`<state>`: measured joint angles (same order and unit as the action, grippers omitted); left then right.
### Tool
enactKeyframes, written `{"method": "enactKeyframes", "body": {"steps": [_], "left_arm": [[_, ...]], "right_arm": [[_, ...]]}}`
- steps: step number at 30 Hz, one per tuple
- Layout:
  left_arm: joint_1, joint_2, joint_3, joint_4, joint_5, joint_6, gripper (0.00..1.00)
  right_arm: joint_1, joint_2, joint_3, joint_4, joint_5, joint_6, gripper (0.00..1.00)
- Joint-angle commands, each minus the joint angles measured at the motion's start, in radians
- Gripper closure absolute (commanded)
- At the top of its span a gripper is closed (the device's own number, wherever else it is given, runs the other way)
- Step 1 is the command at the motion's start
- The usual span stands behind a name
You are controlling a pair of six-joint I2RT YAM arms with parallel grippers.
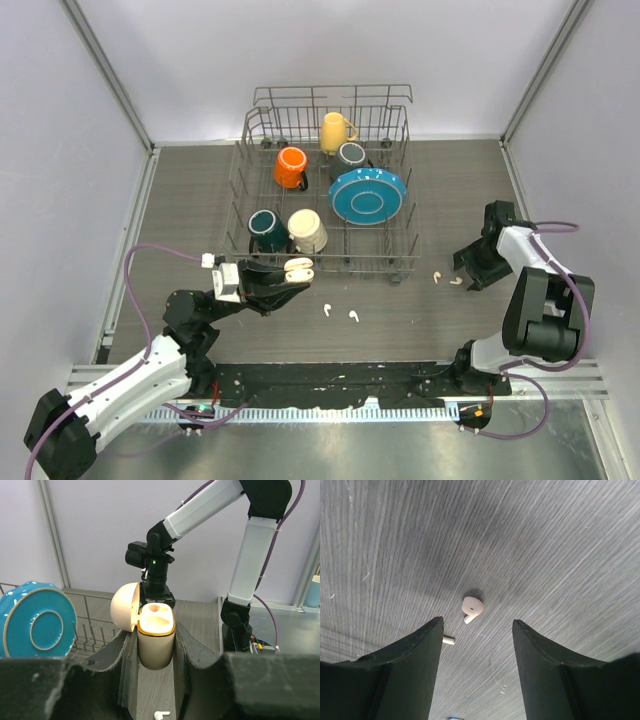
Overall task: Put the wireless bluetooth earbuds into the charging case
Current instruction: Pick up the earbud from the center of the board.
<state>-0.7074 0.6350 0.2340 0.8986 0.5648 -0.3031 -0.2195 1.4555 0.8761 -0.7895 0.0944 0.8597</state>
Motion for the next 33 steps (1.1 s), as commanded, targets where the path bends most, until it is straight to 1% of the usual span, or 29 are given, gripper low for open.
{"method": "enactKeyframes", "body": {"steps": [1, 10, 13, 16, 19, 21, 22, 24, 26, 27, 28, 30, 31, 32, 33], "left_arm": [[-0.004, 0.002, 0.010, 0.016, -0.019, 0.013, 1.00], [-0.003, 0.026, 0.016, 0.019, -0.016, 0.016, 1.00], [-0.004, 0.029, 0.016, 0.017, -0.019, 0.019, 1.00], [-0.003, 0.032, 0.016, 0.016, -0.019, 0.022, 1.00], [-0.004, 0.035, 0.016, 0.014, -0.022, 0.024, 1.00], [-0.004, 0.037, 0.018, 0.013, -0.022, 0.024, 1.00], [-0.004, 0.037, 0.018, 0.013, -0.022, 0.024, 1.00], [-0.004, 0.038, 0.018, 0.011, -0.019, 0.024, 1.00], [-0.004, 0.042, 0.015, 0.013, -0.023, 0.025, 1.00], [-0.004, 0.043, 0.014, 0.011, -0.023, 0.025, 1.00], [-0.004, 0.045, 0.013, 0.010, -0.025, 0.027, 1.00], [-0.004, 0.042, 0.018, -0.004, -0.023, 0.027, 1.00], [-0.004, 0.037, 0.021, -0.012, -0.022, 0.027, 1.00], [-0.004, 0.032, 0.022, -0.026, -0.022, 0.027, 1.00], [-0.004, 0.022, 0.025, -0.030, -0.023, 0.024, 1.00]], "right_arm": [[-0.004, 0.016, -0.015, 0.049, -0.010, -0.022, 0.38], [-0.007, 0.055, -0.022, 0.075, -0.001, -0.030, 0.43], [-0.007, 0.068, -0.032, 0.087, 0.001, -0.034, 0.51], [-0.009, 0.077, -0.040, 0.098, 0.002, -0.040, 0.52], [-0.007, 0.074, -0.054, 0.101, 0.007, -0.042, 0.57], [-0.007, 0.068, -0.063, 0.108, 0.005, -0.044, 0.58], [-0.007, 0.063, -0.071, 0.110, 0.005, -0.045, 0.61], [-0.007, 0.062, -0.080, 0.111, 0.008, -0.050, 0.61], [-0.007, 0.057, -0.083, 0.110, 0.014, -0.056, 0.66], [-0.007, 0.055, -0.086, 0.110, 0.018, -0.062, 0.66], [-0.007, 0.051, -0.089, 0.110, 0.028, -0.067, 0.70], [-0.007, 0.040, -0.094, 0.116, 0.037, -0.077, 0.71], [-0.007, 0.039, -0.094, 0.118, 0.039, -0.091, 0.77], [-0.007, 0.033, -0.094, 0.118, 0.044, -0.096, 0.81], [-0.007, 0.029, -0.094, 0.119, 0.045, -0.103, 0.82]]}}
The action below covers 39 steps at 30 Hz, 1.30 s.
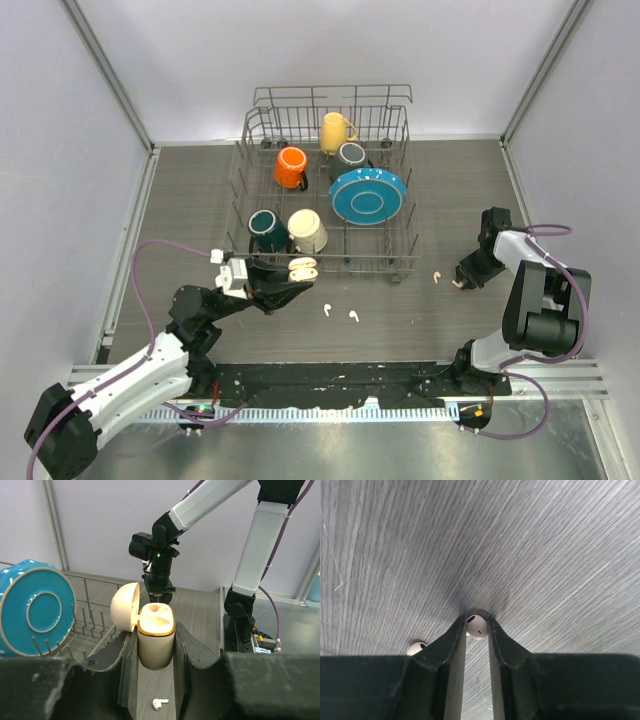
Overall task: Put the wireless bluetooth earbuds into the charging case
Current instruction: Pick up the earbud from the center of the board.
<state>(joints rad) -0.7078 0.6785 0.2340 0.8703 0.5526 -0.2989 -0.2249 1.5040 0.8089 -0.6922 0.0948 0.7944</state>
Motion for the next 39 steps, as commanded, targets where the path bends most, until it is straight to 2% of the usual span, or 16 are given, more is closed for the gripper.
{"method": "enactKeyframes", "body": {"steps": [1, 9, 15, 30, 39], "left_arm": [[-0.004, -0.026, 0.024, -0.004, -0.013, 0.020, 1.00], [-0.002, -0.059, 0.018, -0.039, -0.026, 0.020, 1.00], [-0.004, -0.092, 0.004, -0.057, -0.025, 0.014, 1.00], [-0.004, -0.096, 0.022, -0.088, 0.006, 0.055, 1.00], [-0.004, -0.083, 0.068, -0.100, 0.038, 0.060, 1.00]], "right_arm": [[-0.002, -0.021, -0.025, 0.022, 0.045, -0.056, 0.86], [-0.002, -0.042, -0.039, 0.036, 0.005, -0.147, 0.96], [-0.001, -0.034, -0.037, 0.040, -0.010, -0.248, 0.99], [0.099, 0.047, 0.036, -0.017, 0.140, -0.267, 0.99], [0.130, 0.048, 0.064, -0.027, 0.160, -0.279, 0.99]]}}
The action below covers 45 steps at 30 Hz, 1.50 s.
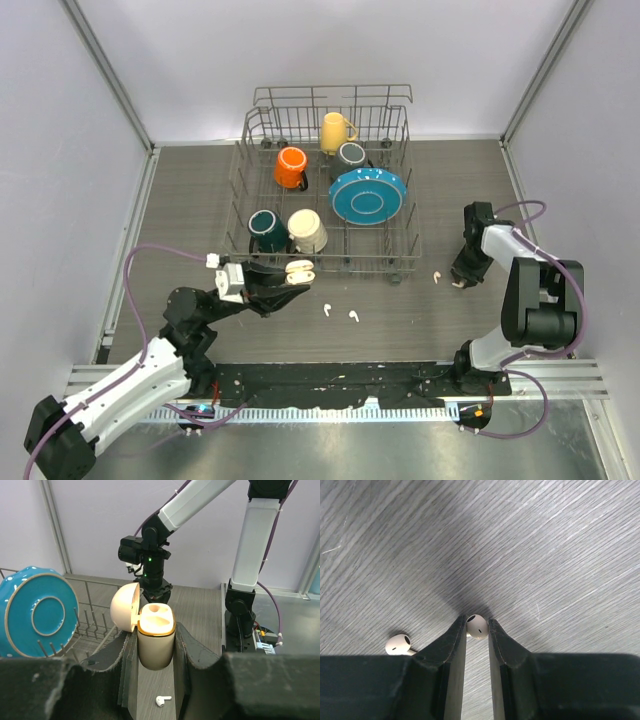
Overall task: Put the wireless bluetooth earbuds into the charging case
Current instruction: Pick up the earbud from the center of the board.
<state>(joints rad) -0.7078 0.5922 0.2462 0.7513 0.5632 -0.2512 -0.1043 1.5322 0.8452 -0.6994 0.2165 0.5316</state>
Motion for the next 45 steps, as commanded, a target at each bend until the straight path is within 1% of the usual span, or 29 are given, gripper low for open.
{"method": "enactKeyframes", "body": {"steps": [1, 7, 19, 23, 26, 32, 45], "left_arm": [[-0.004, 0.004, 0.056, 0.020, 0.027, 0.004, 1.00], [-0.004, -0.028, 0.038, 0.003, 0.009, -0.007, 1.00], [-0.002, -0.063, 0.027, -0.044, 0.001, -0.008, 1.00], [-0.002, -0.072, 0.011, -0.040, -0.011, -0.008, 1.00], [-0.004, -0.087, 0.011, -0.069, -0.009, -0.008, 1.00], [-0.004, -0.129, 0.013, -0.127, -0.022, 0.004, 1.00], [-0.004, -0.126, 0.015, -0.144, -0.039, 0.012, 1.00]], "right_arm": [[0.009, 0.025, 0.034, -0.022, 0.032, -0.021, 0.99], [0.028, 0.092, 0.120, -0.054, 0.076, -0.067, 0.99], [0.028, 0.256, 0.252, -0.061, 0.096, -0.142, 0.99], [0.031, 0.273, 0.272, -0.058, 0.096, -0.157, 0.99], [0.034, 0.284, 0.285, -0.063, 0.090, -0.174, 0.99], [0.040, 0.283, 0.292, -0.083, 0.136, -0.180, 0.99], [0.046, 0.272, 0.292, -0.089, 0.196, -0.157, 0.99]]}}
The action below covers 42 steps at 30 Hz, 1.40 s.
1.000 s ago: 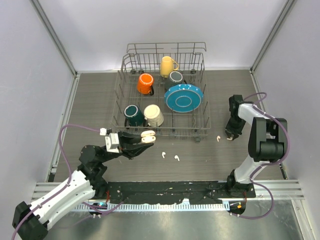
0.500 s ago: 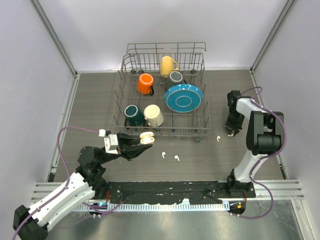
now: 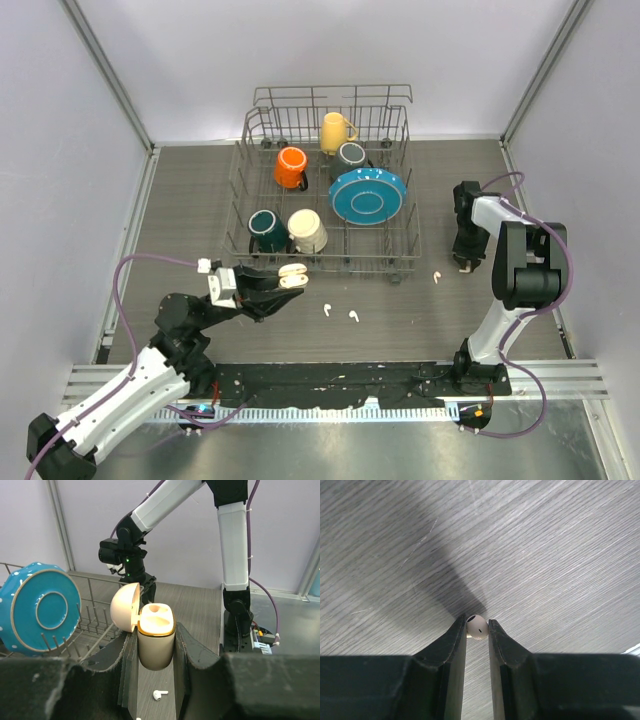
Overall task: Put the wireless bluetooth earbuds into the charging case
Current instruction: Pick up the earbud from the center of the board.
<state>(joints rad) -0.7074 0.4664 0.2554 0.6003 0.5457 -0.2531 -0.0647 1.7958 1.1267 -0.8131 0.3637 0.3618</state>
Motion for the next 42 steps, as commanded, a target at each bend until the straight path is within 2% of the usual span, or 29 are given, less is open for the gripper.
{"method": "enactKeyframes", "body": {"steps": [1, 13, 18, 30, 33, 42], "left_arm": [[-0.004, 0.011, 0.010, 0.007, -0.020, 0.014, 1.00], [-0.004, 0.089, 0.048, 0.027, 0.003, 0.005, 1.00], [-0.004, 0.112, 0.090, -0.013, 0.031, 0.032, 1.00], [-0.004, 0.058, 0.038, -0.010, 0.020, 0.023, 1.00], [-0.004, 0.051, 0.035, -0.016, 0.020, 0.029, 1.00], [-0.004, 0.048, 0.038, -0.017, 0.022, 0.023, 1.00]], "right_arm": [[0.006, 0.005, 0.008, 0.023, 0.049, 0.011, 0.99], [0.008, 0.022, 0.021, 0.014, 0.017, -0.003, 0.99], [0.009, 0.002, 0.015, 0.018, 0.026, -0.004, 0.98], [0.009, 0.014, 0.005, 0.020, 0.008, -0.015, 0.98], [0.012, 0.014, 0.005, 0.028, 0.000, -0.018, 0.93], [0.014, 0.030, 0.001, 0.028, -0.015, -0.034, 0.90]]}}
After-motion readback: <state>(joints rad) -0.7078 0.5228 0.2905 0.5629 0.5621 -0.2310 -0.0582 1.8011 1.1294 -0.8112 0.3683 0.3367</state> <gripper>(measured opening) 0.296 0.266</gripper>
